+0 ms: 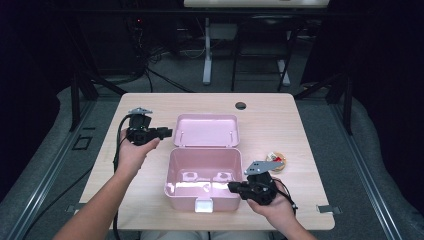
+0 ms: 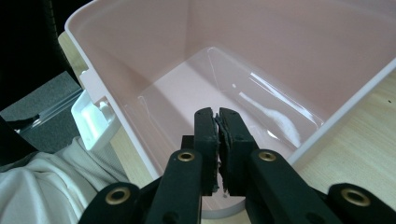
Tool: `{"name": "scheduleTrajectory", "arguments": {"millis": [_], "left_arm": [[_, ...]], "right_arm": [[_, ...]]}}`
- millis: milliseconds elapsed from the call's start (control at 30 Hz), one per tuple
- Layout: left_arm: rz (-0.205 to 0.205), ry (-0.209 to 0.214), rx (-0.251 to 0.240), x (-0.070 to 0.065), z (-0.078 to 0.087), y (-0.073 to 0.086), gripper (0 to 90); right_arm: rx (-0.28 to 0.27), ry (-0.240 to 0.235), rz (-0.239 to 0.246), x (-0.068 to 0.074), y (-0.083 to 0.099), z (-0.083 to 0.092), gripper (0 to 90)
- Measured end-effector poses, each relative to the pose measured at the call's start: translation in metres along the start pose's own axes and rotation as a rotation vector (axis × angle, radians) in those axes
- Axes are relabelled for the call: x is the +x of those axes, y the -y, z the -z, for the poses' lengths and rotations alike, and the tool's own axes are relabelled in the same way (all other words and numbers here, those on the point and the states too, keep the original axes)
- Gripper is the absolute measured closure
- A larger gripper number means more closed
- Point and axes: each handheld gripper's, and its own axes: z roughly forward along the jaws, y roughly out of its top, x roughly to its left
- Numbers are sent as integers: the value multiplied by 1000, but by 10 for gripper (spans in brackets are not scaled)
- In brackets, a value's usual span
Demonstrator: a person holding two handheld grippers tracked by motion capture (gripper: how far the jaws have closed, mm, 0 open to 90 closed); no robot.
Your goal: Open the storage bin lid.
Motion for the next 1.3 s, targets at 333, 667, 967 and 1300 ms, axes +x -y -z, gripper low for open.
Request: {"name": "scheduleTrajectory", "arguments": {"millis": [333, 667, 967, 1300], "left_arm": [[-92, 82, -17, -27, 18, 29, 609], [-164, 157, 12, -48, 27, 49, 638], [-208, 160, 38, -55, 30, 65, 620], [-246, 148, 75, -61, 28, 76, 602]], "right_arm": [[17, 10, 20, 6, -3, 0, 800], [4, 19, 29, 13, -16, 6, 721], [-16, 38, 10, 8, -29, 16, 609], [-65, 96, -35, -11, -28, 31, 555]]}}
